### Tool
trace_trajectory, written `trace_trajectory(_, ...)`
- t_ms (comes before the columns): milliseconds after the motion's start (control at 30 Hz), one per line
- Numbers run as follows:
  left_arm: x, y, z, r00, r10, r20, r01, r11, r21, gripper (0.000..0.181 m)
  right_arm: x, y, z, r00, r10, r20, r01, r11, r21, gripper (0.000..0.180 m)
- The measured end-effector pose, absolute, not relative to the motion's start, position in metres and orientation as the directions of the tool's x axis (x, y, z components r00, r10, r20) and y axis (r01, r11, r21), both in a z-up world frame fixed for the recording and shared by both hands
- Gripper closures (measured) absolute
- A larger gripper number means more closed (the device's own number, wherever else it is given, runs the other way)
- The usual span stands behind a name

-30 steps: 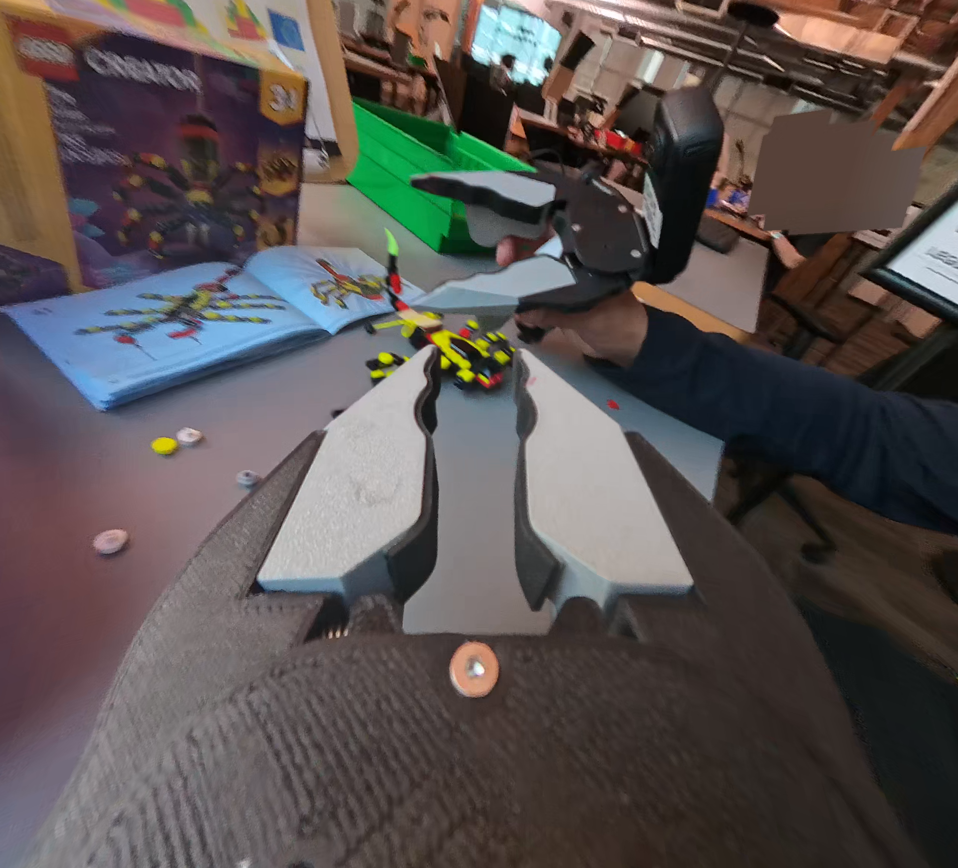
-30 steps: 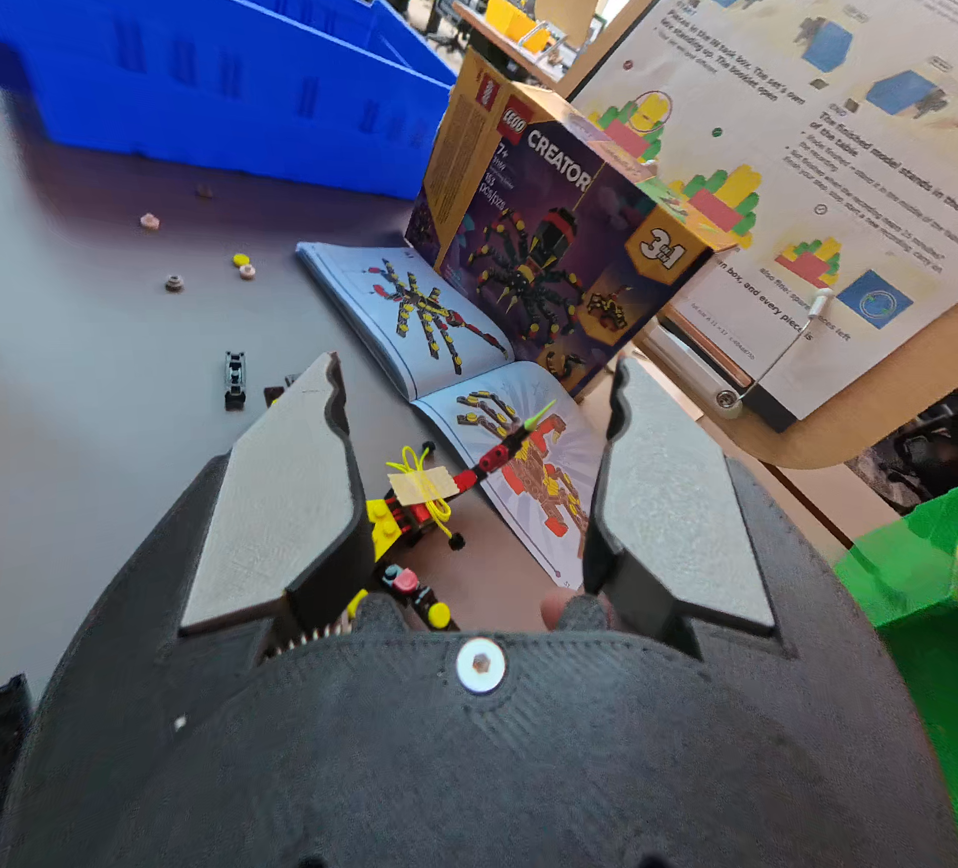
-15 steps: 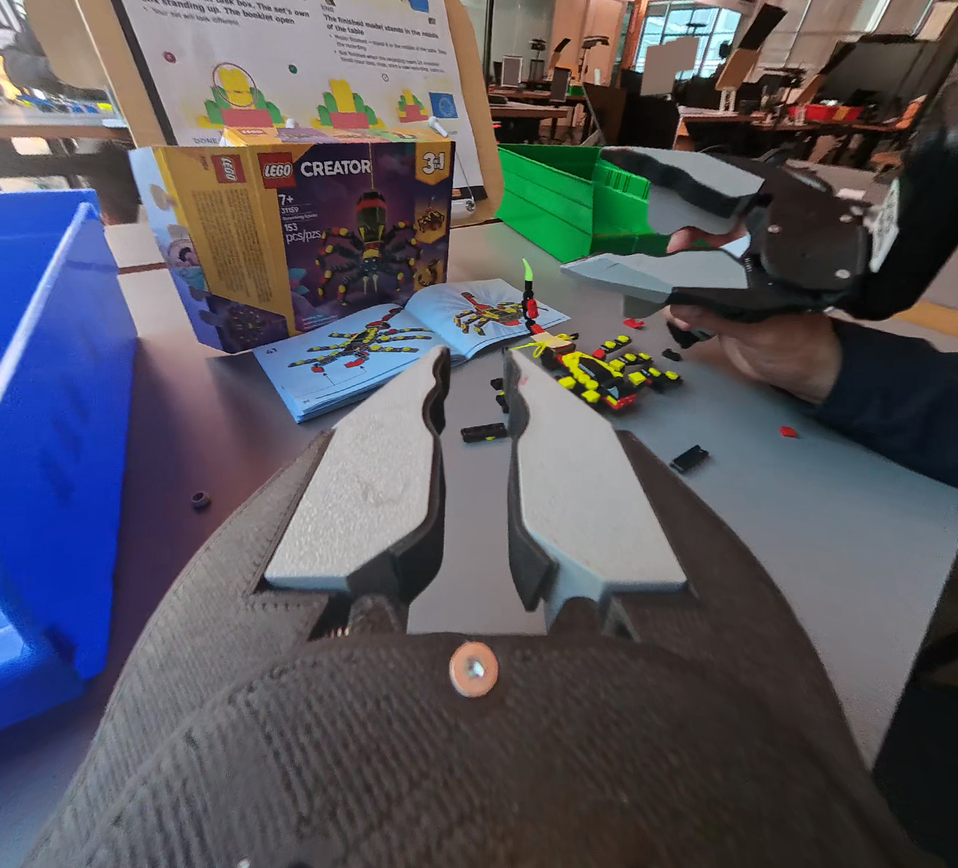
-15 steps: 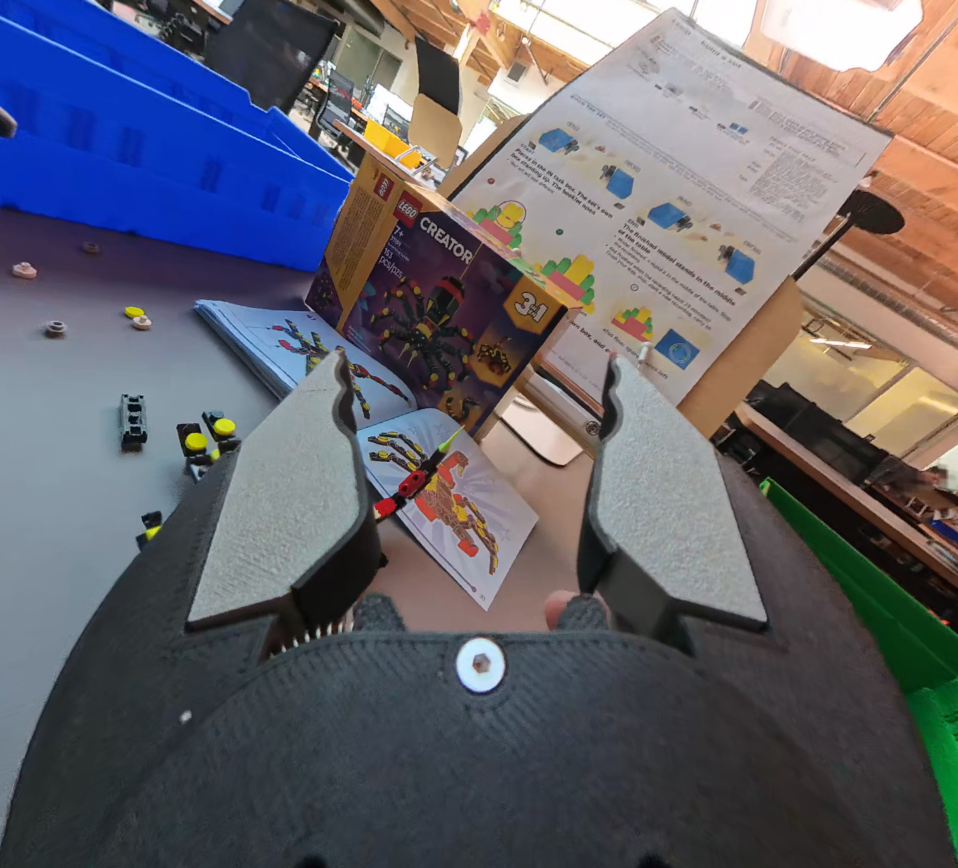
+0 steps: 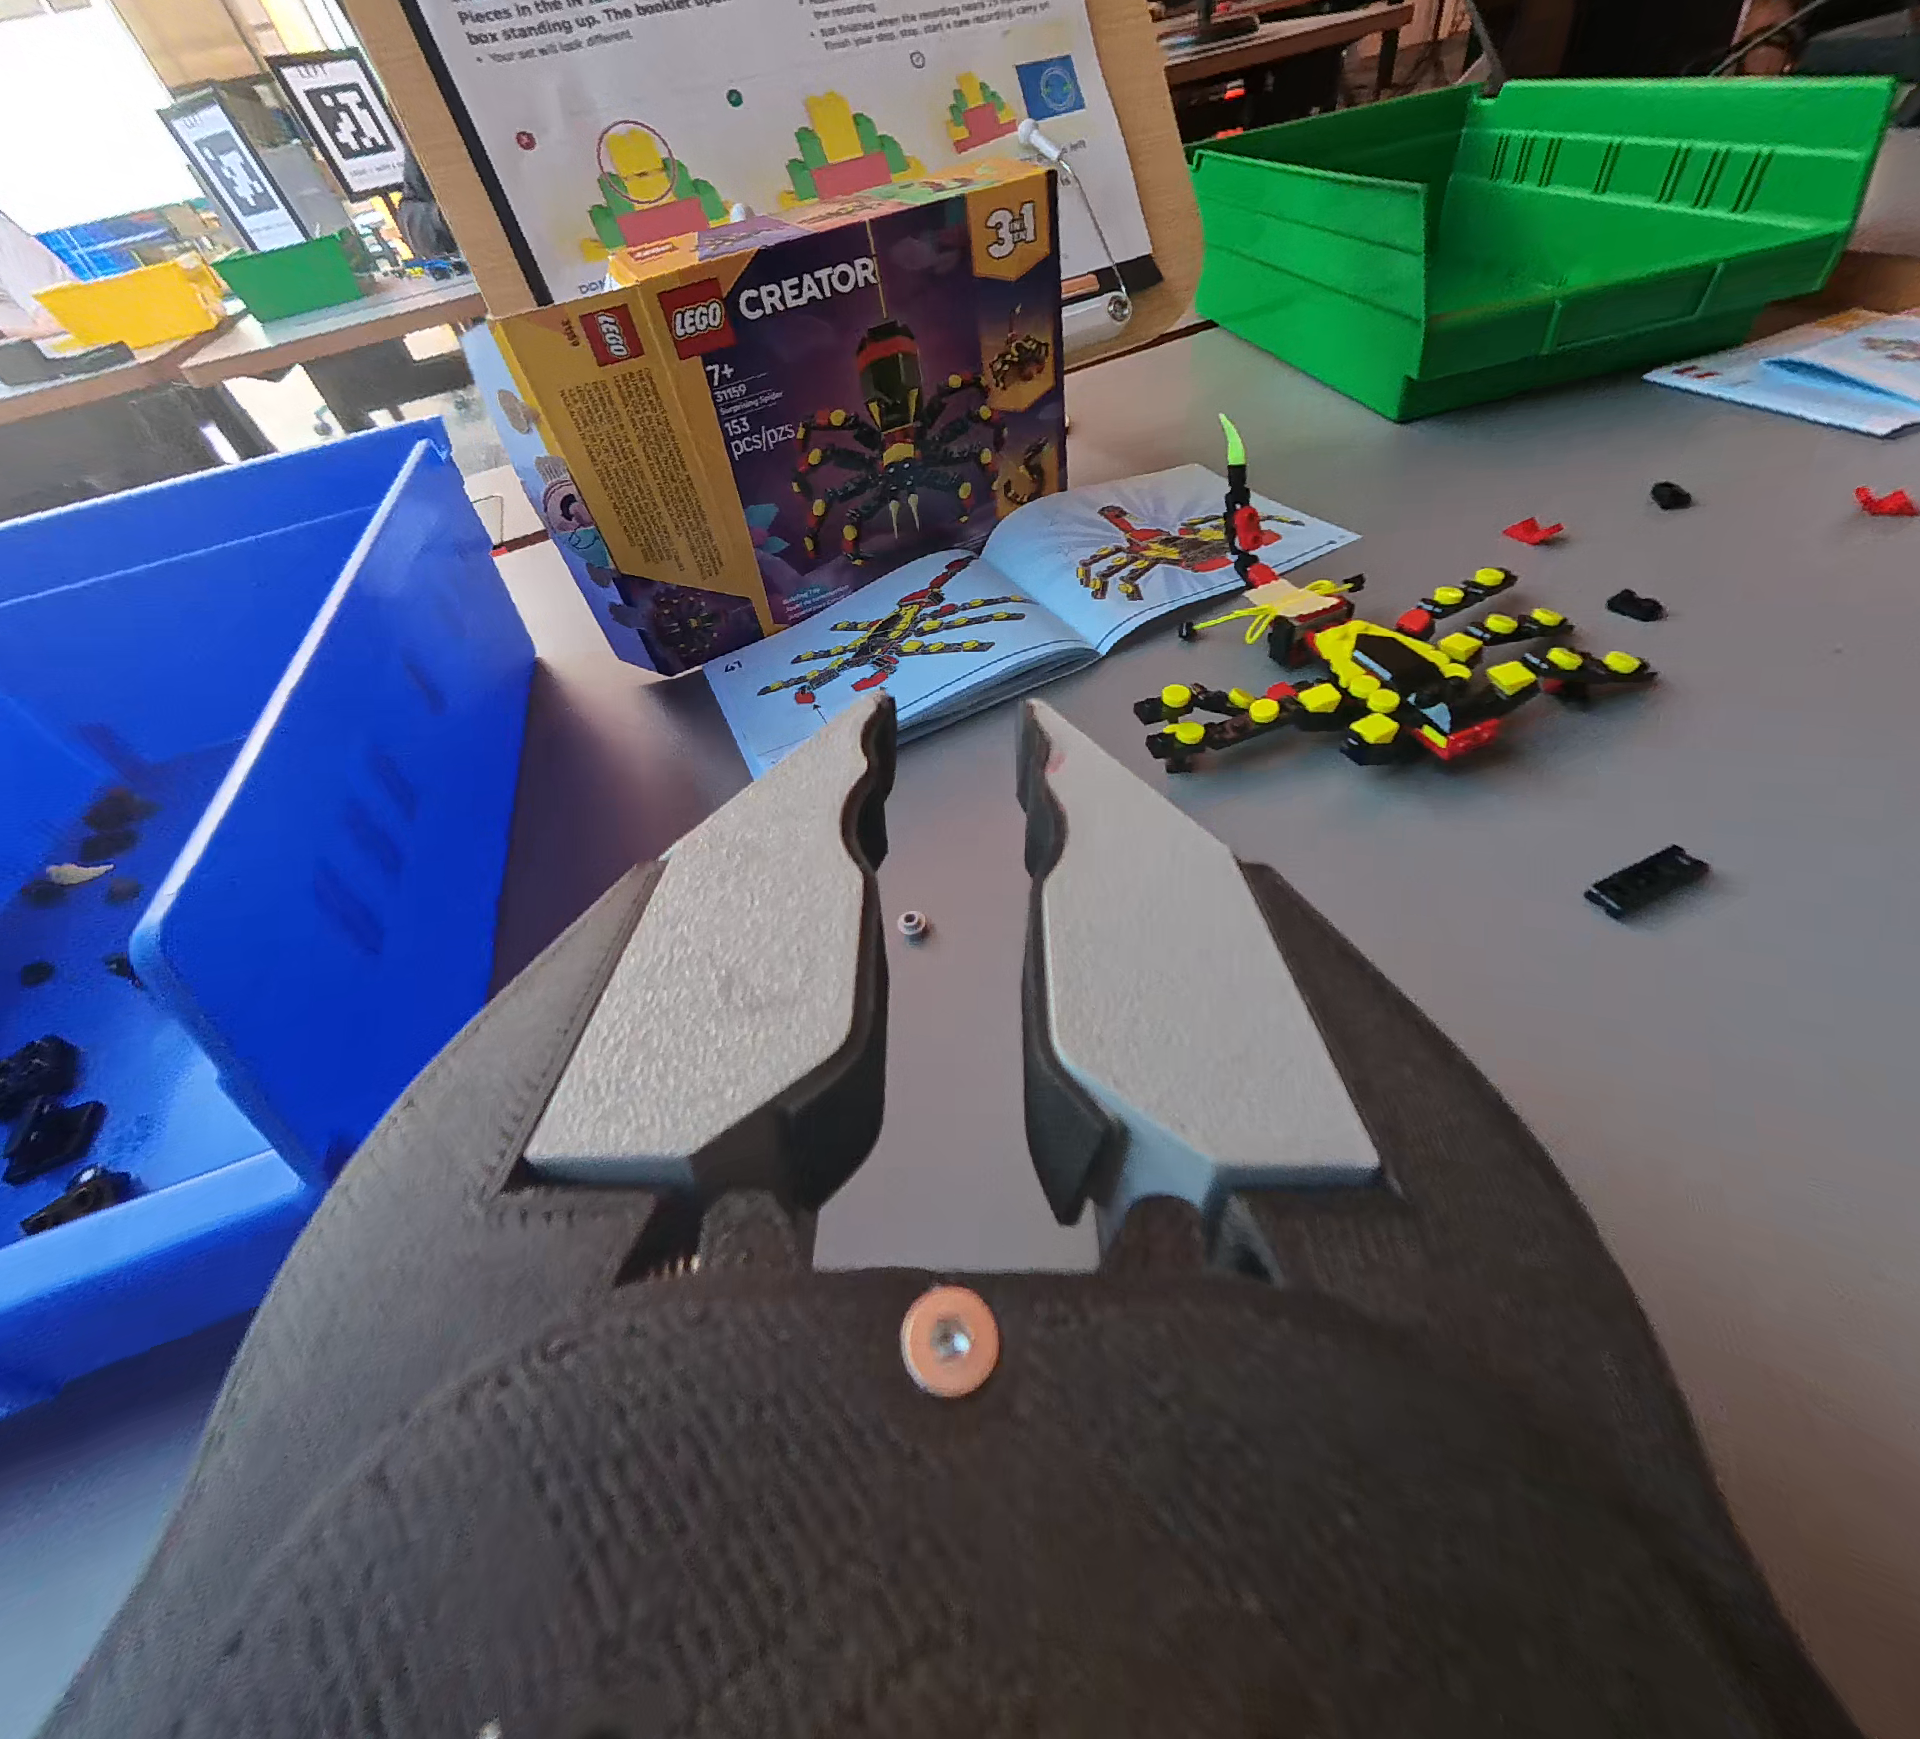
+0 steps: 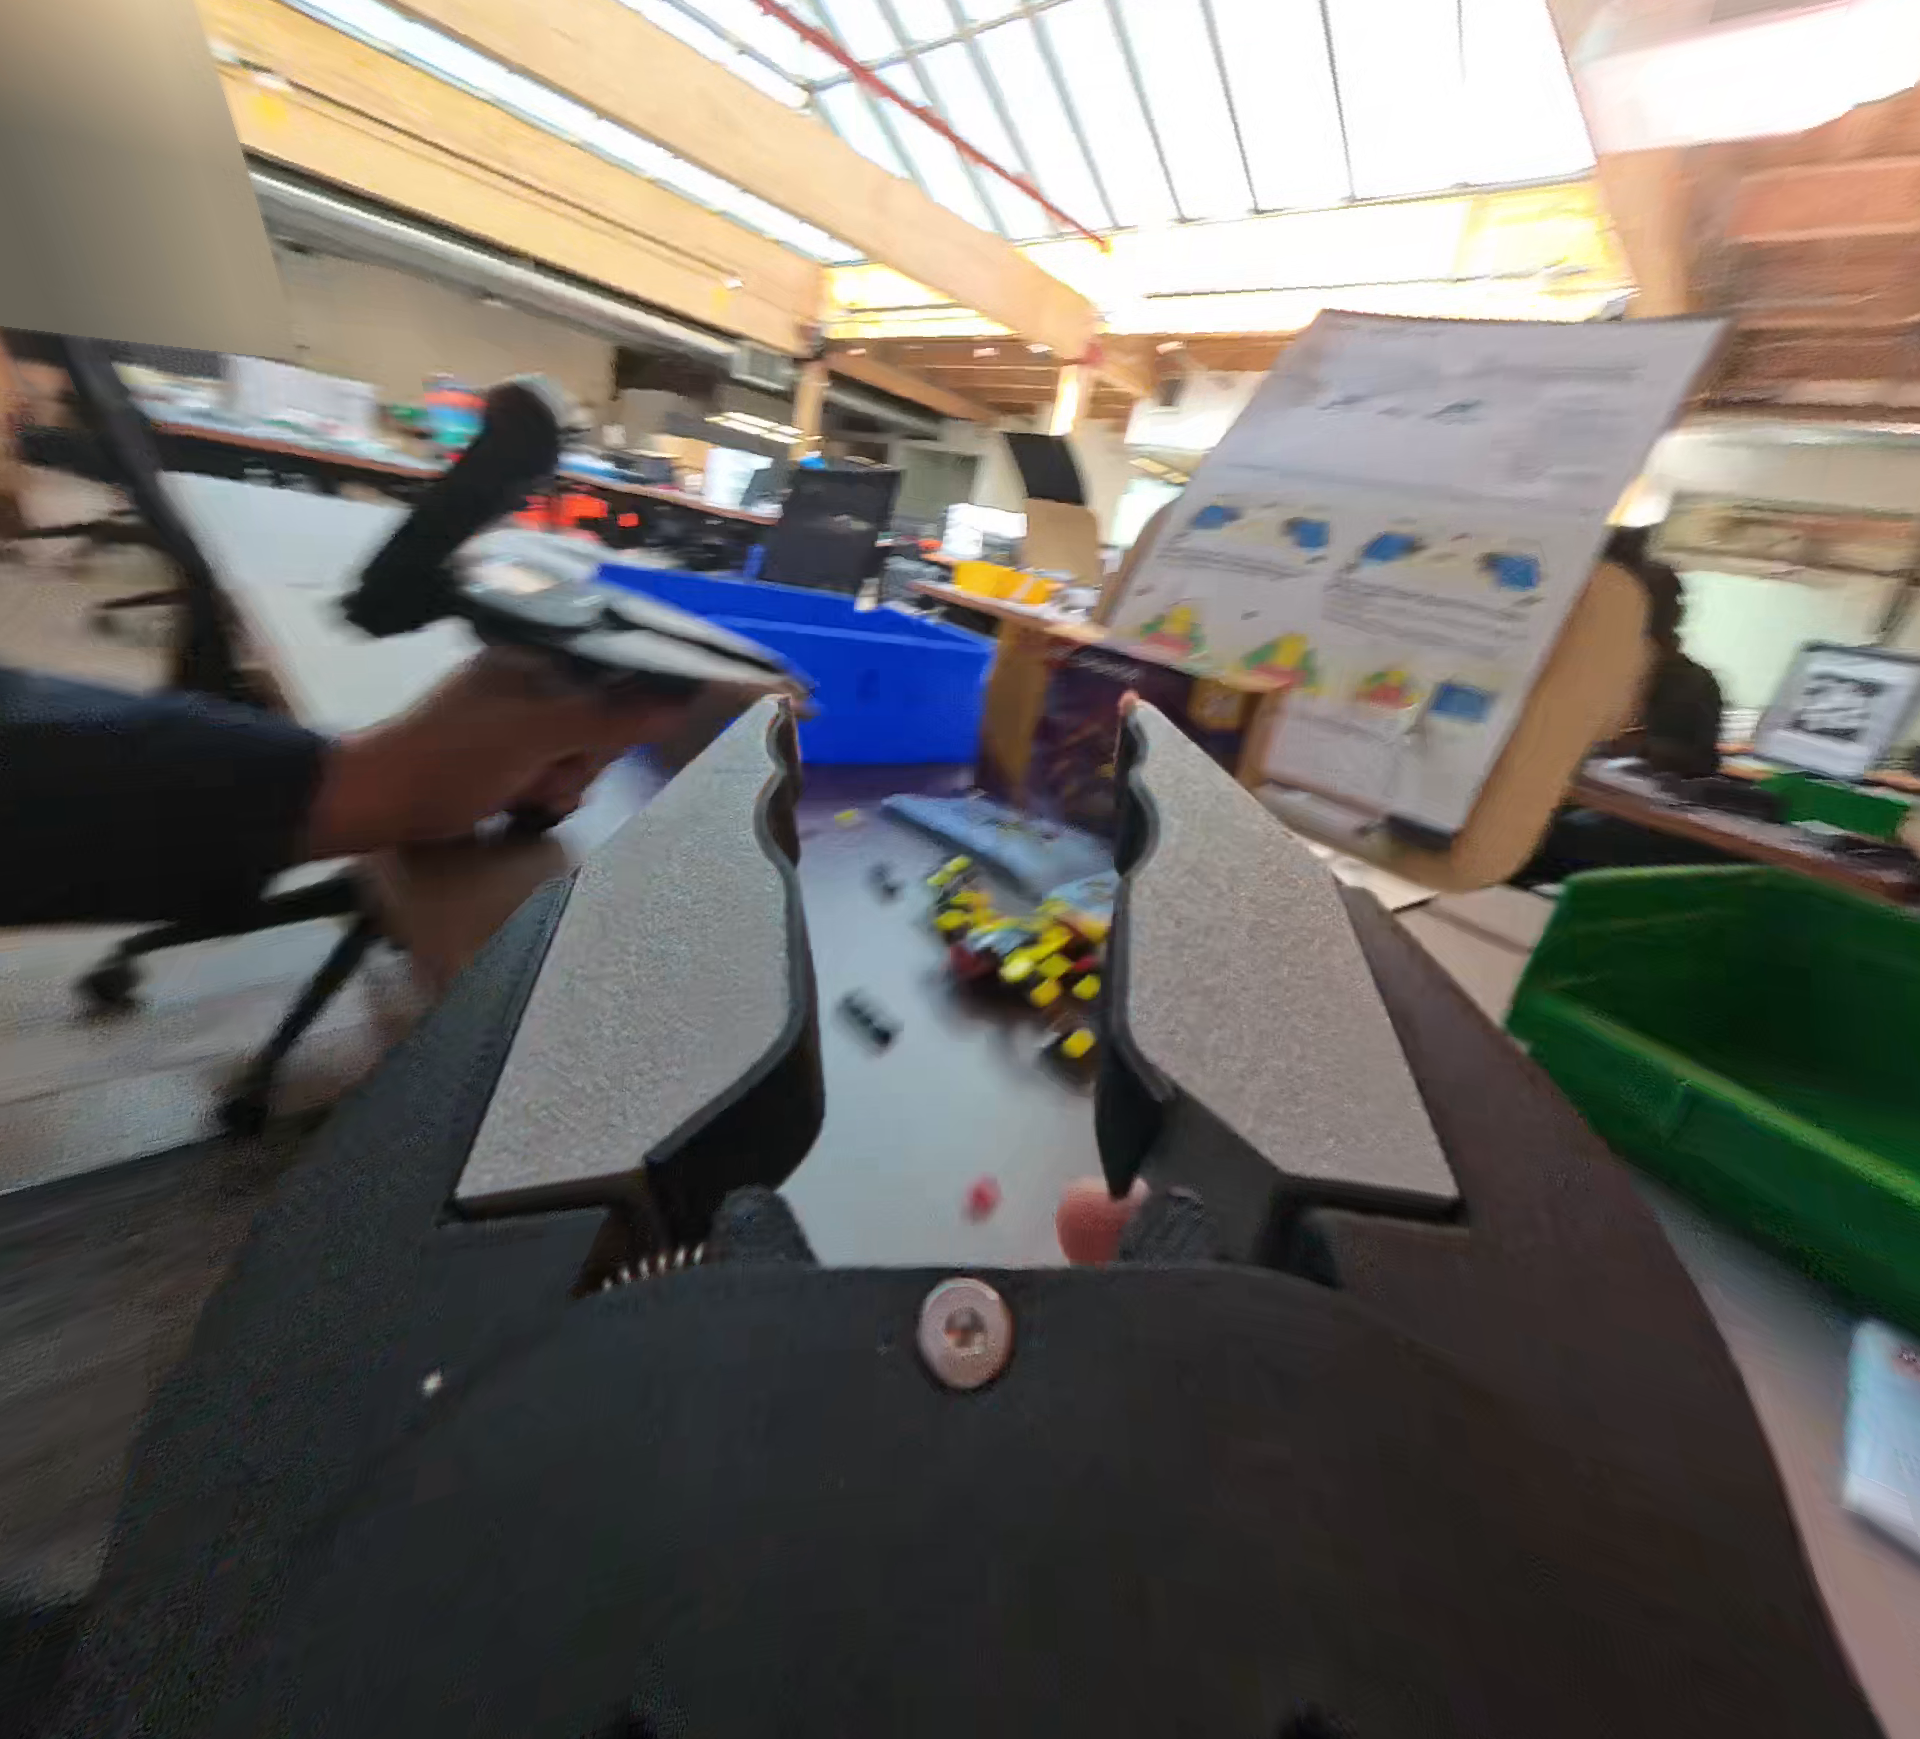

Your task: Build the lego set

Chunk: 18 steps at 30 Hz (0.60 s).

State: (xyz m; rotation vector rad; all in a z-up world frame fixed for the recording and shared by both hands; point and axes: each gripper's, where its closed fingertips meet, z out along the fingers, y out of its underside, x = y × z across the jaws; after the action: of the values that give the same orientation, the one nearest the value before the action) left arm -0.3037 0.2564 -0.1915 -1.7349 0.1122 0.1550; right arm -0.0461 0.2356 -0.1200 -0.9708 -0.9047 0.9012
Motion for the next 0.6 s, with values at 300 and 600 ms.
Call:
trace_trajectory(300, -0.301, 0.258, -0.193, 0.984, -0.006, -0.176, -0.175, -0.177, -0.969, 0.166, 0.107, 0.159, -0.436, 0.394, 0.904, -0.168, 0.244, -0.279, -0.929, 0.138)
trace_trajectory(600, -0.272, 0.263, -0.209, 0.875, -0.054, -0.482, -0.480, -0.232, -0.846, 0.170, 0.201, 0.248, -0.784, 0.776, 0.597, -0.205, 0.460, -0.757, -0.464, 0.145)
